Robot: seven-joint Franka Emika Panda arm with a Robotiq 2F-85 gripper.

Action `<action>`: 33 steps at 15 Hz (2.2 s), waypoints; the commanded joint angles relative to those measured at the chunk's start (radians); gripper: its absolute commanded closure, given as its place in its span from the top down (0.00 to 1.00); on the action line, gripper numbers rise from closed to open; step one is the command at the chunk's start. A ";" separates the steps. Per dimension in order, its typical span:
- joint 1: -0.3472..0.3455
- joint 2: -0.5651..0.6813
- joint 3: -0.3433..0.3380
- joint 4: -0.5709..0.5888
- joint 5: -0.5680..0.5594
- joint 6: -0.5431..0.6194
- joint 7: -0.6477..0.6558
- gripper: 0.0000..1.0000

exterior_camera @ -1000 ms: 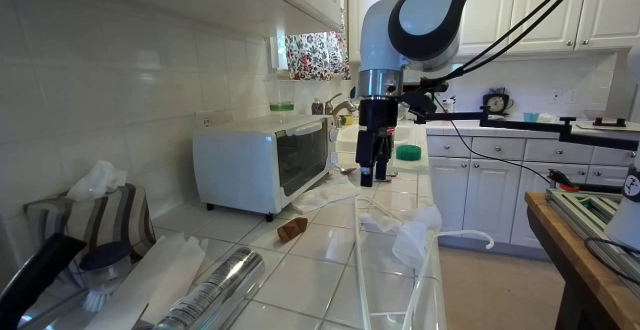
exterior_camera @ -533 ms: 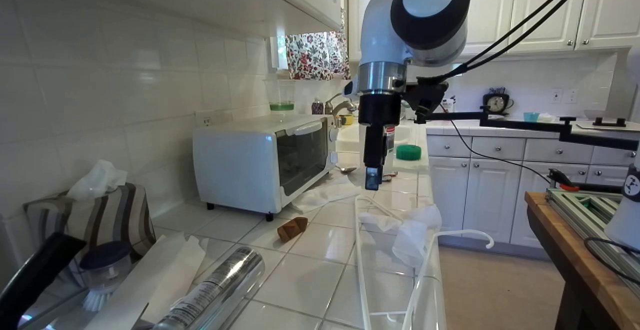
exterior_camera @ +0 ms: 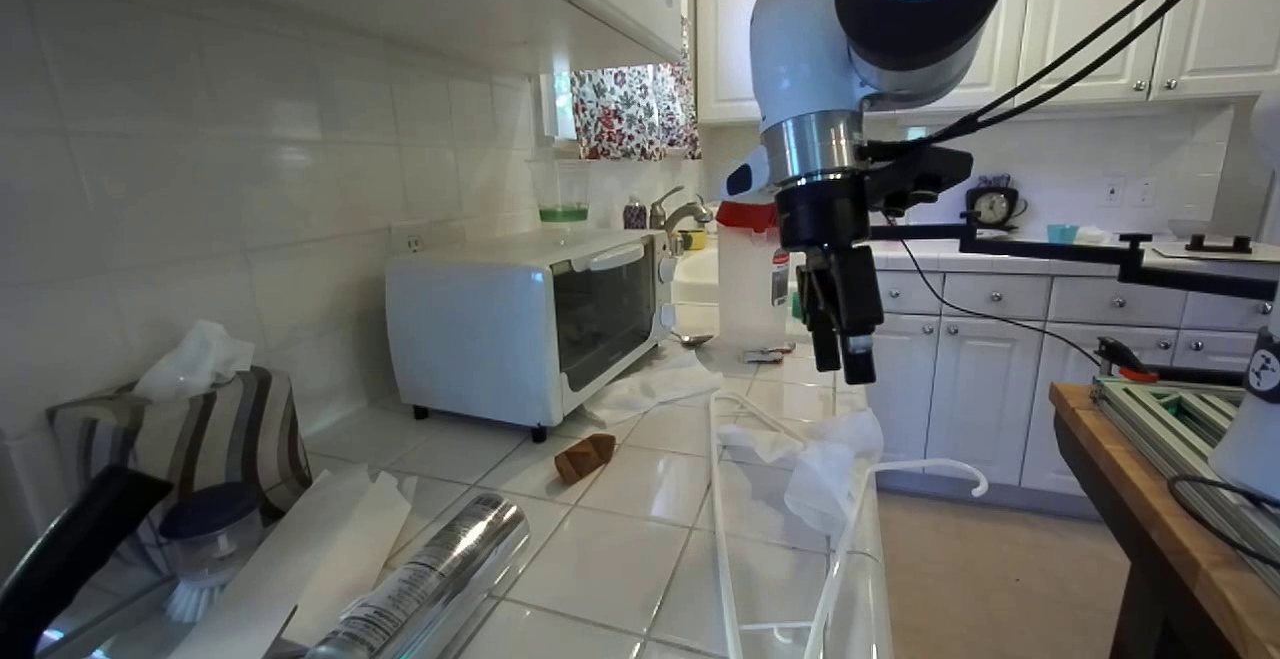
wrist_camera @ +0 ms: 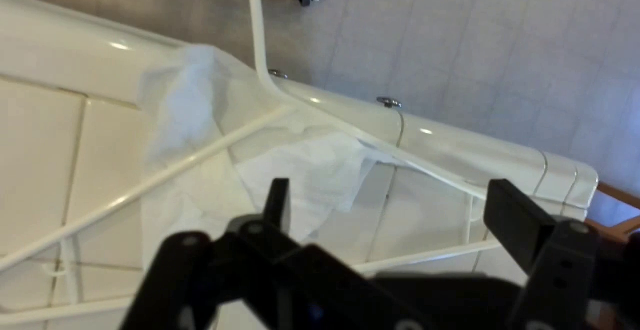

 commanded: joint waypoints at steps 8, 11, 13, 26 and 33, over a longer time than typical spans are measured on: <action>0.024 -0.073 -0.033 -0.196 -0.181 0.019 0.055 1.00; 0.021 -0.073 -0.037 -0.245 -0.197 0.058 0.084 1.00; 0.014 -0.079 -0.042 -0.280 -0.239 0.098 0.137 1.00; 0.018 -0.005 -0.077 -0.265 -0.144 0.295 0.194 1.00; 0.017 0.052 -0.061 -0.265 -0.151 0.315 0.182 1.00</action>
